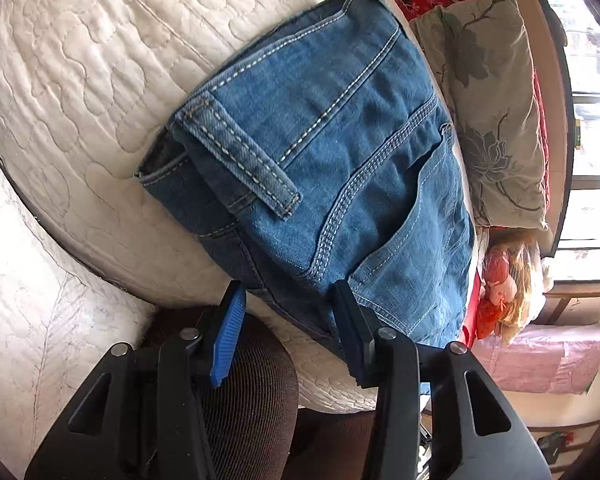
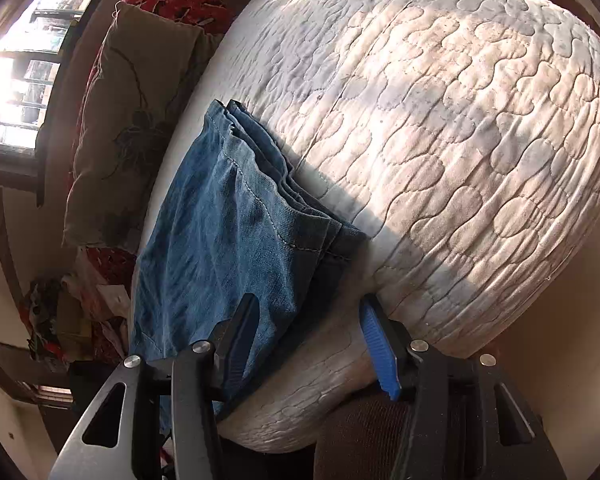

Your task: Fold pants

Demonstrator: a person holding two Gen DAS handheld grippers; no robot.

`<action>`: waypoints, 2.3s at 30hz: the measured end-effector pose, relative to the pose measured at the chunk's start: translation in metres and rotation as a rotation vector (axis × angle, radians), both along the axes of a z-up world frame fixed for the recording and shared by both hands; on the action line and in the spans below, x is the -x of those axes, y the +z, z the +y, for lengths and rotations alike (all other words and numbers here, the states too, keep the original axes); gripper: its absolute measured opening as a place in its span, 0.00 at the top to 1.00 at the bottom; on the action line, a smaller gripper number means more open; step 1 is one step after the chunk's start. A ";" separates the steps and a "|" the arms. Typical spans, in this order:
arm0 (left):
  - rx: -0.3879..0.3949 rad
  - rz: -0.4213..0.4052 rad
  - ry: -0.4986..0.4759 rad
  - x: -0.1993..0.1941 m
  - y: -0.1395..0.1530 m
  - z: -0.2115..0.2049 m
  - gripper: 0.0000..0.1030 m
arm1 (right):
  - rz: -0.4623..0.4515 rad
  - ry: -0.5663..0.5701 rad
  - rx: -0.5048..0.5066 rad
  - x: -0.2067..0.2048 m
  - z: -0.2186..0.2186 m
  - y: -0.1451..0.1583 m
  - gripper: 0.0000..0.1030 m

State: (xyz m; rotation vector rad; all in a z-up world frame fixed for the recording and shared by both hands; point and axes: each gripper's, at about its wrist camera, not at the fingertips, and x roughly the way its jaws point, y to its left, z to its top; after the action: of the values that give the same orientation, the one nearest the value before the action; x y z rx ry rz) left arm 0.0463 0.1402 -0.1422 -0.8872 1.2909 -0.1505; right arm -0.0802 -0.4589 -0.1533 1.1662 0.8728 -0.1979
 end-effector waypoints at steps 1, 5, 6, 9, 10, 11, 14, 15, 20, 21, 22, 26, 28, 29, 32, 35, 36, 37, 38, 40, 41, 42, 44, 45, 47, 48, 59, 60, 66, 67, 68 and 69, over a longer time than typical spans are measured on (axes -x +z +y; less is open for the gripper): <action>0.008 0.009 -0.004 -0.002 -0.003 -0.002 0.55 | -0.009 -0.004 -0.010 -0.002 0.000 0.000 0.47; -0.015 0.019 -0.009 -0.010 -0.006 -0.011 0.46 | -0.034 -0.017 -0.021 -0.011 0.003 0.001 0.47; -0.015 0.024 -0.006 -0.012 -0.006 -0.012 0.44 | -0.048 -0.015 -0.024 -0.013 0.004 0.002 0.47; 0.019 0.044 0.009 -0.015 -0.006 -0.009 0.44 | -0.051 -0.014 -0.015 -0.018 0.007 0.002 0.47; 0.042 0.042 0.019 -0.014 -0.006 -0.006 0.44 | -0.051 -0.016 -0.019 -0.019 0.007 0.000 0.47; 0.058 0.034 0.028 -0.012 -0.005 -0.002 0.44 | -0.055 -0.020 -0.024 -0.018 0.006 -0.001 0.47; 0.064 0.014 0.054 -0.008 -0.004 0.010 0.44 | -0.062 -0.024 -0.034 -0.017 0.005 -0.005 0.48; 0.071 0.016 0.061 -0.008 -0.004 0.013 0.44 | -0.062 -0.024 -0.038 -0.016 0.005 -0.006 0.48; 0.088 0.018 0.081 -0.013 -0.003 0.024 0.44 | -0.075 -0.031 -0.048 -0.015 0.005 -0.010 0.48; 0.083 0.023 0.080 -0.015 -0.002 0.023 0.44 | -0.078 -0.033 -0.051 -0.015 0.005 -0.011 0.48; 0.078 0.027 0.079 -0.015 -0.002 0.023 0.44 | -0.083 -0.036 -0.057 -0.014 0.004 -0.012 0.48; 0.027 0.038 0.046 -0.014 0.001 0.018 0.44 | -0.102 -0.047 -0.083 -0.012 0.002 -0.016 0.47; -0.013 0.028 0.014 -0.006 0.007 0.020 0.44 | -0.104 -0.039 -0.084 -0.012 0.001 -0.016 0.47; -0.036 0.020 -0.007 -0.002 0.012 0.020 0.44 | -0.104 -0.035 -0.086 -0.012 0.001 -0.015 0.47; -0.099 -0.037 -0.074 0.010 0.037 0.019 0.44 | -0.118 -0.047 -0.099 -0.010 -0.002 -0.014 0.47; -0.193 -0.126 -0.155 0.012 0.073 0.006 0.41 | -0.155 -0.061 -0.126 -0.009 -0.001 -0.016 0.44; -0.226 -0.155 -0.185 0.010 0.084 -0.003 0.39 | -0.167 -0.058 -0.130 -0.010 -0.001 -0.016 0.43; -0.250 -0.182 -0.216 0.007 0.094 -0.014 0.36 | -0.180 -0.054 -0.133 -0.011 -0.001 -0.016 0.43; -0.264 -0.205 -0.247 0.003 0.103 -0.026 0.31 | -0.202 -0.049 -0.140 -0.012 0.000 -0.016 0.43; -0.281 -0.232 -0.320 -0.012 0.115 -0.056 0.30 | -0.243 -0.047 -0.159 -0.013 0.000 -0.016 0.43; -0.286 -0.238 -0.363 -0.019 0.118 -0.074 0.30 | -0.250 -0.047 -0.157 -0.014 0.000 -0.017 0.43; -0.299 -0.236 -0.412 -0.027 0.121 -0.095 0.30 | -0.247 -0.045 -0.145 -0.015 0.000 -0.018 0.43; -0.332 -0.236 -0.516 -0.042 0.125 -0.145 0.30 | -0.249 -0.037 -0.114 -0.017 0.004 -0.019 0.44; -0.360 -0.238 -0.579 -0.049 0.128 -0.174 0.30 | -0.255 -0.037 -0.097 -0.018 0.005 -0.019 0.44; -0.406 -0.252 -0.707 -0.060 0.133 -0.232 0.30 | -0.271 -0.049 -0.081 -0.017 0.008 -0.020 0.43; -0.426 -0.262 -0.760 -0.064 0.135 -0.260 0.30 | -0.282 -0.060 -0.080 -0.014 0.010 -0.023 0.44; -0.465 -0.312 -1.214 -0.130 0.126 -0.507 0.30 | -0.418 -0.114 -0.294 -0.001 -0.010 -0.050 0.43; -0.470 -0.294 -1.285 -0.131 0.120 -0.524 0.30 | -0.417 -0.114 -0.296 -0.001 -0.012 -0.050 0.43; -0.504 -0.243 -1.635 -0.121 0.084 -0.578 0.30 | -0.325 -0.055 -0.159 0.002 -0.009 -0.018 0.41; -0.523 -0.261 -1.676 -0.118 0.079 -0.581 0.30 | -0.285 -0.051 -0.091 0.004 -0.007 -0.011 0.41; -0.535 -0.281 -1.711 -0.117 0.075 -0.584 0.30 | -0.255 -0.047 -0.038 0.004 -0.005 -0.008 0.41; -0.547 -0.302 -1.737 -0.116 0.071 -0.587 0.30 | -0.232 -0.042 -0.013 0.003 -0.003 -0.009 0.41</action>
State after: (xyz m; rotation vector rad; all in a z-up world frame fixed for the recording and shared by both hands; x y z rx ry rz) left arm 0.1624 -0.4470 -0.0712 0.8794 1.3610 -1.1511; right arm -0.0835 -0.4619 -0.1621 1.1933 0.6469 -0.0889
